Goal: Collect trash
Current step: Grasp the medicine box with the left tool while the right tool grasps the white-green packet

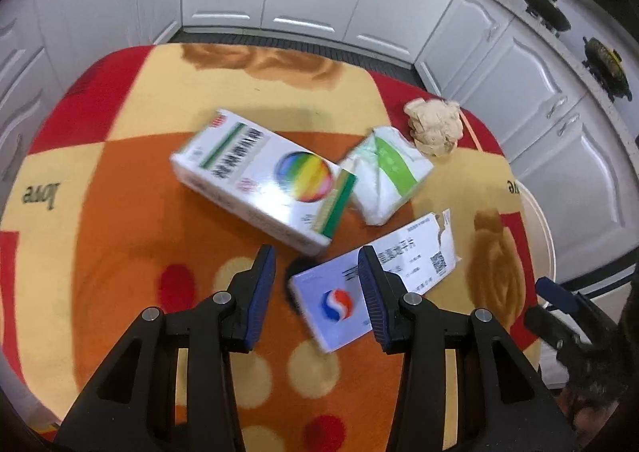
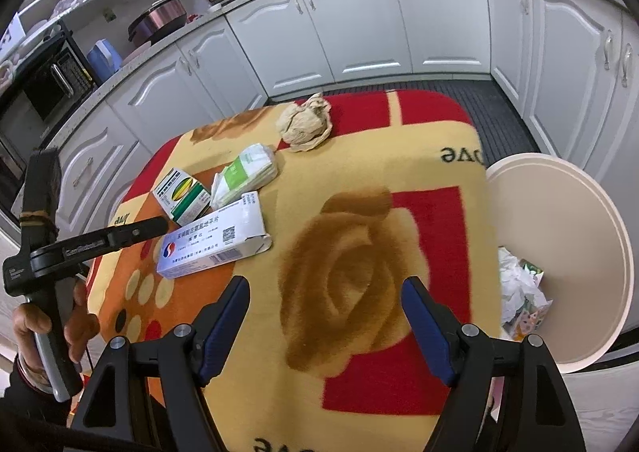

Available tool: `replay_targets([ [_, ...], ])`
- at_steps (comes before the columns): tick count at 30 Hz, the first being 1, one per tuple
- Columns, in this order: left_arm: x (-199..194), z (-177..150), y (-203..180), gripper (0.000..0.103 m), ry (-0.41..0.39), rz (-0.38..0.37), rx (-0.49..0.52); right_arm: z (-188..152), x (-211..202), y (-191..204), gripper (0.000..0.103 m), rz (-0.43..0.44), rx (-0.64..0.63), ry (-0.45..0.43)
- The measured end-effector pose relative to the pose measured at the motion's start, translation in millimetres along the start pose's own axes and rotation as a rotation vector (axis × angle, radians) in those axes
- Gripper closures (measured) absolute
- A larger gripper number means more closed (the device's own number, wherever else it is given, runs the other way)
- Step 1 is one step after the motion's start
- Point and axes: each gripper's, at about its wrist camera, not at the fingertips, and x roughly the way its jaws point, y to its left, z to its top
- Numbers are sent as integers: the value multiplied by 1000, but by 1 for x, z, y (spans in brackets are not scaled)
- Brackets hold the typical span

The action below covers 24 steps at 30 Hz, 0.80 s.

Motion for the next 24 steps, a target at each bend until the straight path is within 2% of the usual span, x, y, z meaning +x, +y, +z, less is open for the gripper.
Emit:
replay_targets([
  [3,7,3,-3,62,-30,55,3,-2,3,7,27,1,-19,10],
  [5,7,7,8,62,-46,116,-27,-2,4,7,27,-2,-23,15],
  [8,5,11,38,62,-42,129,-94,-1,3,7,27,-4,-20,13],
  [11,-1,12,80,62,-40,222,-164,1,3,7,27,11,-12,13],
  [14,-11,9,118,62,-35,248,-233,3,8,14,27,44,-12,25],
  [17,-24,8,137,62,-52,216,-276,6,17,24,26,84,-14,47],
  [19,-34,12,137,60,-76,127,-277,9,25,32,26,98,-16,59],
  [21,-37,17,129,43,-93,75,-268,13,30,38,26,98,-20,61],
  [24,-32,29,112,40,-107,40,-255,26,39,45,26,100,-17,58],
])
